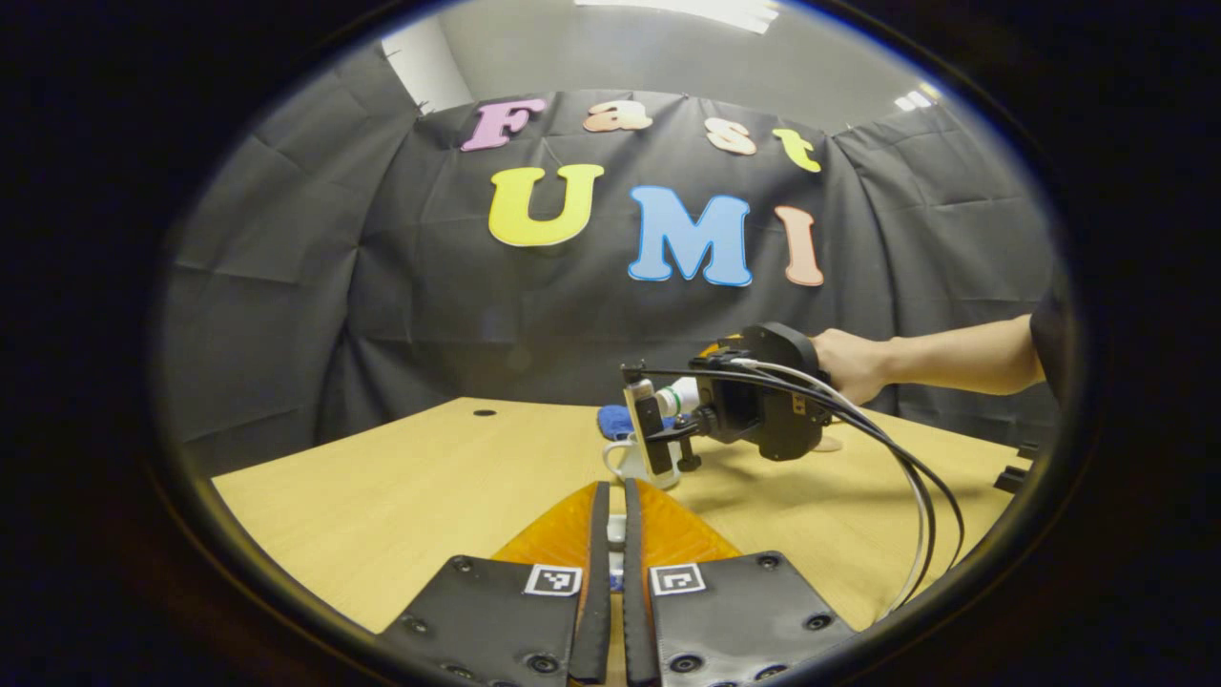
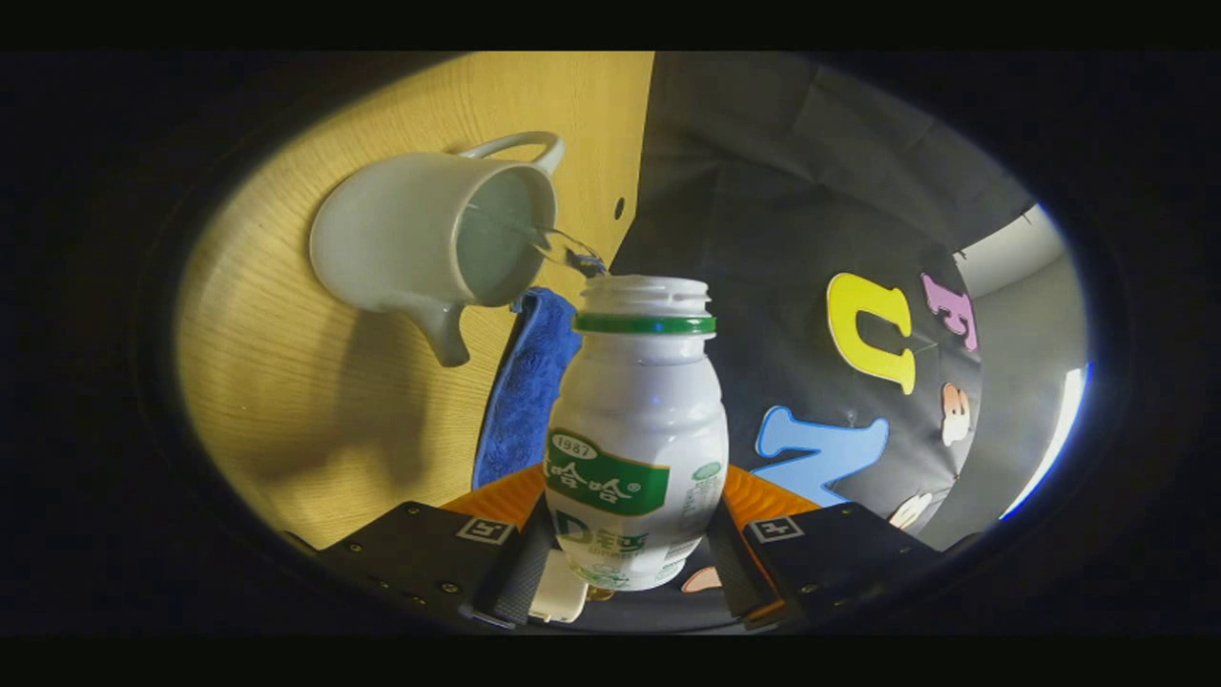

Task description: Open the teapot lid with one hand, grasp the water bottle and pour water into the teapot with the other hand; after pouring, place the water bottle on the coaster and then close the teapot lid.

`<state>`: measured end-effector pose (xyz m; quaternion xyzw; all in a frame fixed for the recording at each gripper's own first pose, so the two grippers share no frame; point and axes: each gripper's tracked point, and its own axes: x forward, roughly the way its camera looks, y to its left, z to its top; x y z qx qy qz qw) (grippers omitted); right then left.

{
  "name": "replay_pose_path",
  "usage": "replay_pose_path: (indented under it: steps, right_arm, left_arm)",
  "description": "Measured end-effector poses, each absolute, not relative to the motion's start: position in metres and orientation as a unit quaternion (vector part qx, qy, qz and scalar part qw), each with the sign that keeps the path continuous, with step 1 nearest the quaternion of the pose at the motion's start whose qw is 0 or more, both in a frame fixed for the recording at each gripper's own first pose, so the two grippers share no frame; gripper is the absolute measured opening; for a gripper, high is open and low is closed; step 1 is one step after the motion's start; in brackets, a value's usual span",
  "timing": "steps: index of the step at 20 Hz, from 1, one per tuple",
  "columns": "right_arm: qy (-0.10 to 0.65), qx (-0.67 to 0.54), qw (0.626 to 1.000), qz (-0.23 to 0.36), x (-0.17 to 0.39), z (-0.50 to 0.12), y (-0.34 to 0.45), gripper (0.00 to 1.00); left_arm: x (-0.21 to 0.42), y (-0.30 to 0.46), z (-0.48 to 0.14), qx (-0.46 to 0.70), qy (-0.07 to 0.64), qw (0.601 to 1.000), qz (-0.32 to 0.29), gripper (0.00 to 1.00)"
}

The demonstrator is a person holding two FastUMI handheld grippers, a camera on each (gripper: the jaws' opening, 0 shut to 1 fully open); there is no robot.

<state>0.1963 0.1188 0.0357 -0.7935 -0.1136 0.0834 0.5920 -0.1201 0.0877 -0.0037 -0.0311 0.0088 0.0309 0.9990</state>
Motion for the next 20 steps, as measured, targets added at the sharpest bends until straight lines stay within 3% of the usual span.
replay_pose_path:
  steps: [2, 5, 6, 10, 12, 20]
  right_arm:
    - [-0.116, -0.795, 0.589, 0.082, 0.196, 0.038, 0.119, 0.74]
    - [-0.117, -0.799, 0.584, 0.088, 0.195, 0.038, 0.121, 0.74]
    - [-0.118, -0.801, 0.581, 0.089, 0.194, 0.038, 0.122, 0.74]
    - [-0.122, -0.808, 0.569, 0.09, 0.193, 0.039, 0.124, 0.74]
    - [-0.125, -0.81, 0.566, 0.089, 0.194, 0.04, 0.125, 0.74]
    - [-0.134, -0.823, 0.545, 0.089, 0.194, 0.045, 0.13, 0.74]
  left_arm:
    - [-0.12, 0.088, -0.004, -0.033, 0.008, 0.999, 0.03, 0.16]
    - [-0.119, 0.086, -0.006, -0.034, 0.011, 0.999, 0.027, 0.08]
    - [-0.12, 0.085, -0.005, -0.034, 0.011, 0.999, 0.026, 0.16]
    - [-0.119, 0.083, -0.004, -0.026, 0.012, 0.999, 0.022, 0.08]
    - [-0.12, 0.083, -0.005, -0.024, 0.012, 0.999, 0.021, 0.12]
    - [-0.12, 0.083, -0.008, -0.024, 0.017, 0.999, 0.019, 0.12]
